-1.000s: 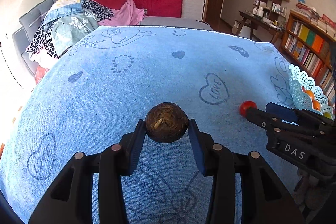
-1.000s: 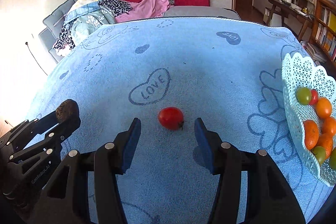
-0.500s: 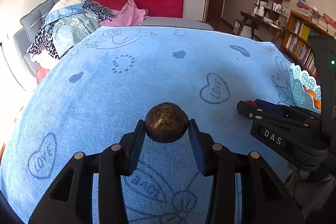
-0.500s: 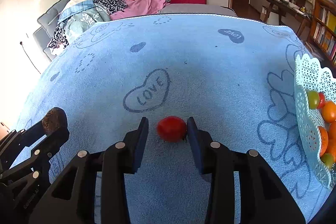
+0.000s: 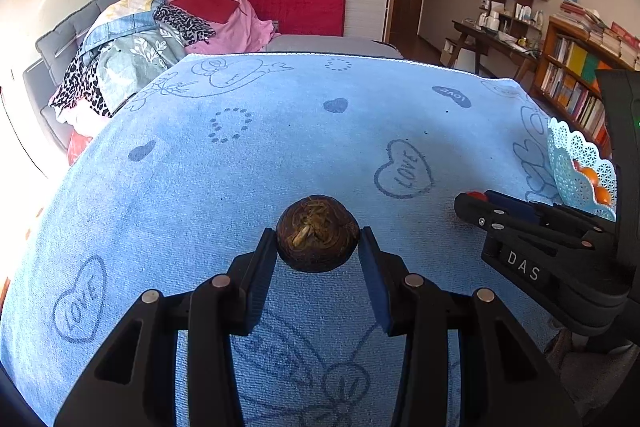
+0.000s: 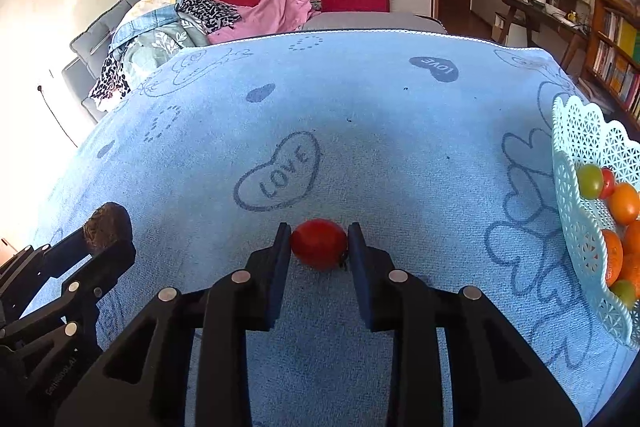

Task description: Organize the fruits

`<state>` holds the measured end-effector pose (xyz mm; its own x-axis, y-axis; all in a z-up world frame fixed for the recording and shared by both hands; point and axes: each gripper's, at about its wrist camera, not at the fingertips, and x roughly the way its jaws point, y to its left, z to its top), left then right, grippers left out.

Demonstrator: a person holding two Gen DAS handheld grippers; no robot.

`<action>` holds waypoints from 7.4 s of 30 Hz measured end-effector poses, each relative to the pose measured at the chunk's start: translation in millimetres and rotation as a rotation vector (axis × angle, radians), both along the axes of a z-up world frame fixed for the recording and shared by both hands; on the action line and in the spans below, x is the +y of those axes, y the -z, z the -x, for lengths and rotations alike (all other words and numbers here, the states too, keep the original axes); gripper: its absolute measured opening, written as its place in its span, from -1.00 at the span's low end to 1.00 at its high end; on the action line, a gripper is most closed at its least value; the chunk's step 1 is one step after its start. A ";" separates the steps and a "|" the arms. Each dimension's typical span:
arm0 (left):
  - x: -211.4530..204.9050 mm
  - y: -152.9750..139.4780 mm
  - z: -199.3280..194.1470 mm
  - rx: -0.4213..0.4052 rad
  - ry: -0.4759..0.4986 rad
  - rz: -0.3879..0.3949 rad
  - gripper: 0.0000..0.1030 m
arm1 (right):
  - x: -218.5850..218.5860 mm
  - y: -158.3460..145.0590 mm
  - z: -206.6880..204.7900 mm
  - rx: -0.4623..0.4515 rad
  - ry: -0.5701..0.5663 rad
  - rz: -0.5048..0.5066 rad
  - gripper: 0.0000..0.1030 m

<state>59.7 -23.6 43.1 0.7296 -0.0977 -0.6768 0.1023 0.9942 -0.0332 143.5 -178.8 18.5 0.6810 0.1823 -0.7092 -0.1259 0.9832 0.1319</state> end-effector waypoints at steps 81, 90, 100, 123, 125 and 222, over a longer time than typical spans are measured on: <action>-52.3 -18.2 6.9 -0.027 0.085 -0.072 -0.17 | -191.7 -54.0 107.5 -0.187 0.407 -0.169 -0.44; -77.2 -25.5 2.0 -0.033 0.136 -0.093 -0.17 | -210.4 -45.5 108.8 -0.173 0.443 -0.210 -0.41; -107.9 -31.6 -11.5 0.001 0.243 -0.040 -0.17 | -220.4 -52.4 119.8 -0.228 0.492 -0.183 0.12; -238.7 -45.3 -21.4 -0.020 0.564 0.002 -0.17 | -252.6 -54.1 129.0 -0.251 0.568 -0.203 0.12; -241.5 -44.5 -23.5 -0.021 0.569 0.002 -0.17 | -253.8 -53.1 129.5 -0.250 0.575 -0.206 0.12; -195.4 -42.3 15.4 -0.259 0.271 -0.160 0.90 | -190.5 -54.7 145.7 -0.155 0.455 0.081 0.88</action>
<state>44.2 -219.0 85.4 0.8403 -0.2185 -0.4961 0.3461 0.9206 0.1809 -2.3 -369.3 73.2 0.7774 -0.2097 -0.5930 0.3066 0.9495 0.0663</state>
